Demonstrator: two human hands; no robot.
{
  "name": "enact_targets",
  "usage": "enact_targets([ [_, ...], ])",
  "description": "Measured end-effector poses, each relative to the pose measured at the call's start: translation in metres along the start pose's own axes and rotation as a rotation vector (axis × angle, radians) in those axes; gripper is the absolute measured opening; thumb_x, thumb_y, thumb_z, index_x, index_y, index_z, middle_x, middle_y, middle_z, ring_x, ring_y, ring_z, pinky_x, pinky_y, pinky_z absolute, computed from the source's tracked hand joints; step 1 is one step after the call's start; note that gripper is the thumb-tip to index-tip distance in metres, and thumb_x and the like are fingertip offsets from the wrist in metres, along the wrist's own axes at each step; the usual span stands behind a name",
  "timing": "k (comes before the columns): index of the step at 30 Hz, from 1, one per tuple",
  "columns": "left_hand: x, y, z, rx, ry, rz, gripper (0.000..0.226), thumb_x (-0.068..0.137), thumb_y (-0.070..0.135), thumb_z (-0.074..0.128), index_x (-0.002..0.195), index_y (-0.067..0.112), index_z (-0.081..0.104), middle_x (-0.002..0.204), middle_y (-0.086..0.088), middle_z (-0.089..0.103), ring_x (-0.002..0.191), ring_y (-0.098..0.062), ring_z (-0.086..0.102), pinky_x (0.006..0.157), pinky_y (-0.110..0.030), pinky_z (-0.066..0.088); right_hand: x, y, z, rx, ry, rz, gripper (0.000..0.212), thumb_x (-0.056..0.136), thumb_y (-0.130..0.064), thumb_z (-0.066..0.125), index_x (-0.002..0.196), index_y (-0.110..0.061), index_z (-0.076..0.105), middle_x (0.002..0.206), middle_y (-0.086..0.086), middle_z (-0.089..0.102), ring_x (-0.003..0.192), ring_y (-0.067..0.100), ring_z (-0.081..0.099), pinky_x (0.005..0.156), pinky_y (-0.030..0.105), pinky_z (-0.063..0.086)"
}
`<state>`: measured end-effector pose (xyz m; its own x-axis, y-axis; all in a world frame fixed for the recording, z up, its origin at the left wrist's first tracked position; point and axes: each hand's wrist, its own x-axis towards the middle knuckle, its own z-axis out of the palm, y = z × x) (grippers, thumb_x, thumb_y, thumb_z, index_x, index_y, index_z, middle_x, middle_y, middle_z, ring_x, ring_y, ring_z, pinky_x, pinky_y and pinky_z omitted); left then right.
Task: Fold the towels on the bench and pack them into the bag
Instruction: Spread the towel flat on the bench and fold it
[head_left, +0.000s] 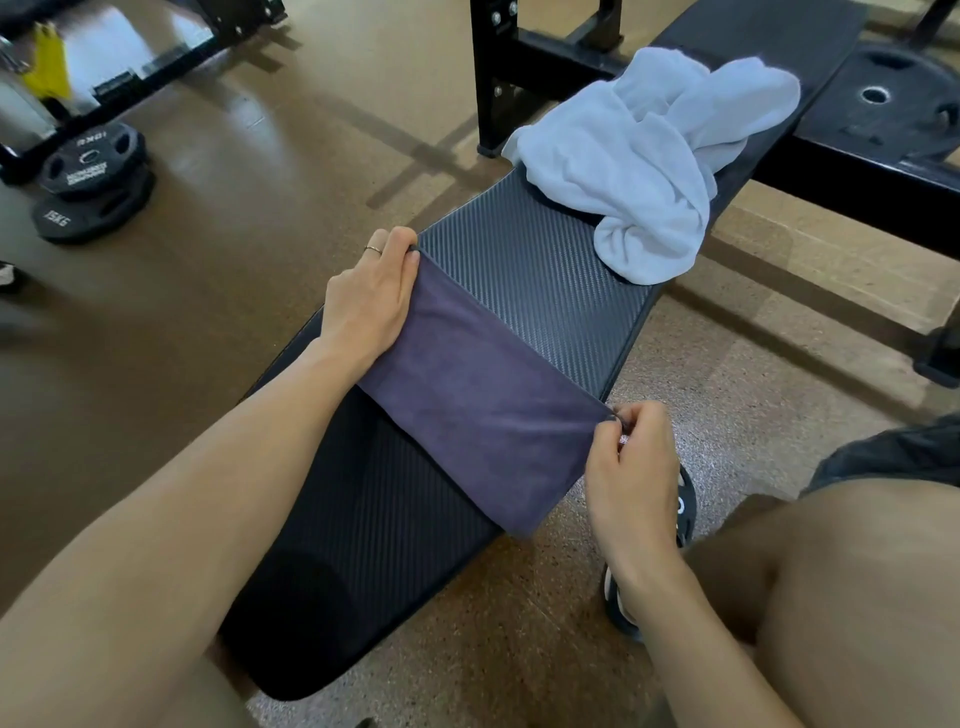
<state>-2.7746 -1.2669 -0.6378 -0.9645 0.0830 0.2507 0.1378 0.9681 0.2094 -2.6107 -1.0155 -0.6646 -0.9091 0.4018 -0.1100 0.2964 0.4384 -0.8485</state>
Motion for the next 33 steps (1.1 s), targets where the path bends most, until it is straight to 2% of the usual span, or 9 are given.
enact_targets([
  [2, 0.003, 0.003, 0.001, 0.007, -0.032, -0.019, 0.025, 0.11, 0.035, 0.025, 0.12, 0.018, 0.041, 0.121, -0.004, 0.054, 0.081, -0.039, 0.059, 0.069, -0.044, 0.038, 0.001, 0.0, 0.001, 0.031, -0.038, 0.06, 0.01, 0.101, -0.022, 0.042, 0.091, -0.024, 0.043, 0.087, 0.002, 0.055, 0.079, 0.025, 0.055, 0.068, 0.046, 0.047],
  [5, 0.005, 0.004, 0.004, 0.022, -0.076, -0.028, 0.025, 0.111, 0.035, 0.024, 0.12, 0.018, 0.041, 0.12, -0.006, 0.057, 0.083, -0.041, 0.06, 0.07, -0.044, 0.038, 0.004, -0.002, 0.001, 0.028, -0.04, 0.064, 0.011, 0.102, -0.022, 0.042, 0.091, -0.023, 0.043, 0.083, 0.004, 0.056, 0.073, 0.023, 0.054, 0.064, 0.045, 0.045],
  [11, 0.005, 0.0, 0.01, 0.022, -0.108, -0.001, 0.024, 0.11, 0.03, 0.027, 0.118, 0.011, 0.041, 0.114, -0.01, 0.057, 0.083, -0.044, 0.059, 0.068, -0.046, 0.041, 0.009, -0.003, -0.001, 0.031, -0.038, 0.073, 0.009, 0.1, -0.022, 0.047, 0.091, -0.022, 0.046, 0.083, 0.003, 0.058, 0.074, 0.022, 0.056, 0.065, 0.044, 0.048],
  [14, 0.005, -0.003, 0.007, -0.017, -0.135, -0.003, 0.021, 0.11, 0.028, 0.028, 0.114, 0.01, 0.04, 0.113, -0.01, 0.056, 0.086, -0.045, 0.058, 0.073, -0.051, 0.045, 0.01, -0.003, -0.002, 0.029, -0.027, 0.069, 0.01, 0.098, -0.02, 0.05, 0.089, -0.02, 0.048, 0.082, 0.003, 0.058, 0.075, 0.022, 0.055, 0.066, 0.042, 0.046],
  [17, 0.005, -0.006, 0.001, -0.106, -0.152, -0.002, 0.017, 0.109, 0.026, 0.031, 0.107, 0.011, 0.039, 0.103, -0.005, 0.054, 0.088, -0.04, 0.056, 0.077, -0.05, 0.045, 0.008, -0.004, -0.003, 0.04, -0.029, 0.066, 0.012, 0.095, -0.021, 0.051, 0.085, -0.021, 0.047, 0.082, 0.002, 0.056, 0.076, 0.023, 0.055, 0.066, 0.045, 0.047],
  [21, 0.006, -0.01, -0.011, -0.231, -0.142, -0.01, 0.012, 0.108, 0.025, 0.036, 0.105, 0.016, 0.042, 0.094, -0.001, 0.056, 0.086, -0.028, 0.054, 0.077, -0.045, 0.042, 0.005, -0.007, -0.007, 0.023, -0.001, 0.014, 0.012, 0.095, -0.022, 0.053, 0.083, -0.02, 0.048, 0.095, -0.004, 0.05, 0.084, 0.013, 0.051, 0.073, 0.037, 0.045],
  [27, 0.006, -0.019, -0.01, -0.121, -0.21, 0.005, 0.01, 0.108, 0.033, 0.036, 0.107, 0.025, 0.042, 0.103, 0.0, 0.059, 0.089, -0.026, 0.056, 0.079, -0.046, 0.046, 0.01, -0.006, -0.003, 0.003, -0.003, 0.046, 0.013, 0.094, -0.018, 0.053, 0.083, -0.016, 0.048, 0.093, 0.002, 0.05, 0.078, 0.012, 0.047, 0.066, 0.033, 0.038],
  [33, 0.009, -0.017, 0.002, 0.002, -0.25, -0.008, 0.014, 0.107, 0.038, 0.031, 0.107, 0.026, 0.04, 0.107, -0.003, 0.06, 0.091, -0.036, 0.058, 0.08, -0.05, 0.048, 0.014, 0.0, 0.002, 0.029, -0.022, 0.116, 0.013, 0.094, -0.018, 0.053, 0.082, -0.014, 0.048, 0.082, 0.006, 0.055, 0.075, 0.024, 0.05, 0.061, 0.036, 0.037],
])
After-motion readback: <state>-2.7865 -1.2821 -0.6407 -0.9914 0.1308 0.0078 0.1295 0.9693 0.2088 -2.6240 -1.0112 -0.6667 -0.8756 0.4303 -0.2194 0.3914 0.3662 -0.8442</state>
